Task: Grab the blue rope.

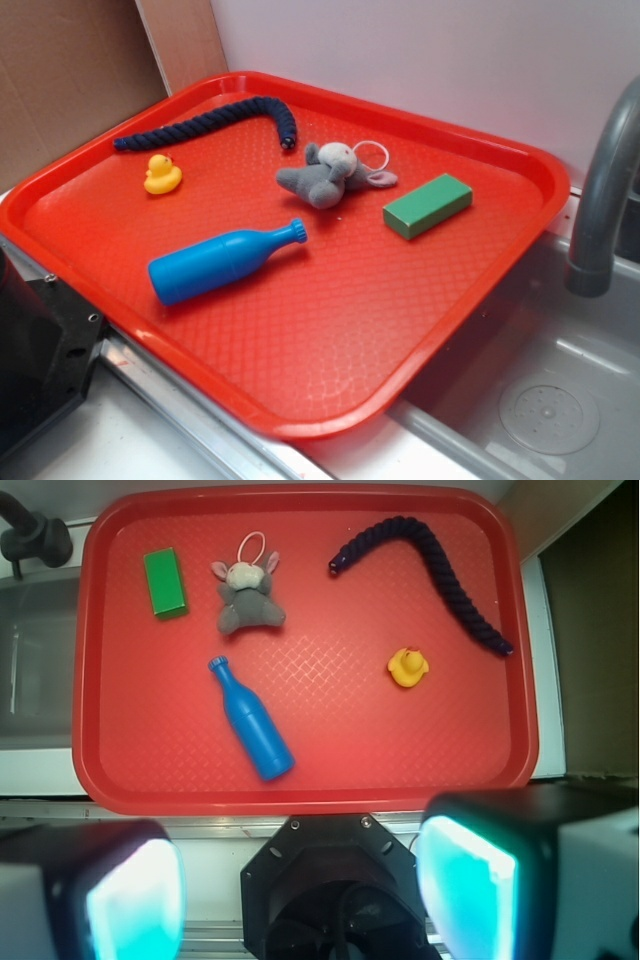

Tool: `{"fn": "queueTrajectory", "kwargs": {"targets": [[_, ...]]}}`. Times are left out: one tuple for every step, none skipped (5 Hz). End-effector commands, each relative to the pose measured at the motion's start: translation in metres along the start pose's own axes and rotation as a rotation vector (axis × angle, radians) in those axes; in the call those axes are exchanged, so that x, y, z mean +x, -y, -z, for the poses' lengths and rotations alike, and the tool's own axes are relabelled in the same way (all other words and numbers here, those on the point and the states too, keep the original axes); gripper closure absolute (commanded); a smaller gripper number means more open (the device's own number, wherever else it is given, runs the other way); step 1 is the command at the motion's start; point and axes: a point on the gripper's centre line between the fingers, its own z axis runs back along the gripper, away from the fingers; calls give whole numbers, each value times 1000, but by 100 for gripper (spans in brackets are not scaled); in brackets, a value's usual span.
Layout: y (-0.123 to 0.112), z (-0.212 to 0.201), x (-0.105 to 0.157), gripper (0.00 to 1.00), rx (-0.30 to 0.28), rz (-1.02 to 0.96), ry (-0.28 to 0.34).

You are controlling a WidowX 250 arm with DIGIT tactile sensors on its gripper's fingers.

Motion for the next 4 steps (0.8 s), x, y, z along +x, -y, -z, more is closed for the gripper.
{"fn": "queueTrajectory", "kwargs": {"targets": [[0,0,0,0,0,0,0],[-30,17,37,0,15,9,-26],[-30,17,37,0,15,9,-26],[-30,17,37,0,15,9,-26]]}}
